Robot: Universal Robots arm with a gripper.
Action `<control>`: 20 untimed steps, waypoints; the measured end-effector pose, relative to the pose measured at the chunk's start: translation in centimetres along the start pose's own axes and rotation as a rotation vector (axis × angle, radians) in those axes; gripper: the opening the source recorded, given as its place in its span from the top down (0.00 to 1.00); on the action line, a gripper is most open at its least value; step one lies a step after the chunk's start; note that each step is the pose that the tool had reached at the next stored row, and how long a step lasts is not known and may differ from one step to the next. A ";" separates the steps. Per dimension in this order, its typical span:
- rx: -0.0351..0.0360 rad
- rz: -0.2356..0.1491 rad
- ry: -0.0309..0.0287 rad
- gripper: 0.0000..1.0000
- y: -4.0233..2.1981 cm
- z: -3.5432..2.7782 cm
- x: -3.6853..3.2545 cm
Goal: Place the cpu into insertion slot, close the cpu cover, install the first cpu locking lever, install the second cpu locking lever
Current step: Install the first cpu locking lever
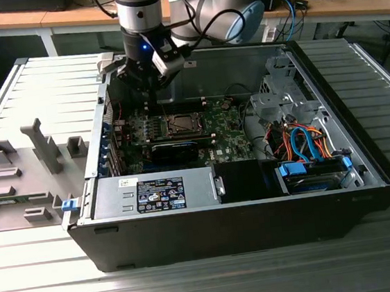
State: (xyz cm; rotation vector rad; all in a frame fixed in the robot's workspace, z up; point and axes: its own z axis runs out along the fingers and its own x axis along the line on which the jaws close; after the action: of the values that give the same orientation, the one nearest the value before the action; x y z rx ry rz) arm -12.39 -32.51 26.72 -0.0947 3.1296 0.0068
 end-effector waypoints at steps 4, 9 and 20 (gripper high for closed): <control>-0.0453 0.000 -0.0028 0.89 0.71 0.19 0.06; -0.0518 -0.006 -0.0030 0.89 1.16 0.58 0.12; -0.0519 -0.010 -0.0029 0.89 1.35 0.65 -0.47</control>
State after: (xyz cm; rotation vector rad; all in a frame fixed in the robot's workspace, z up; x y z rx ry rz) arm -12.00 -31.13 26.08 -0.1103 3.1265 0.0880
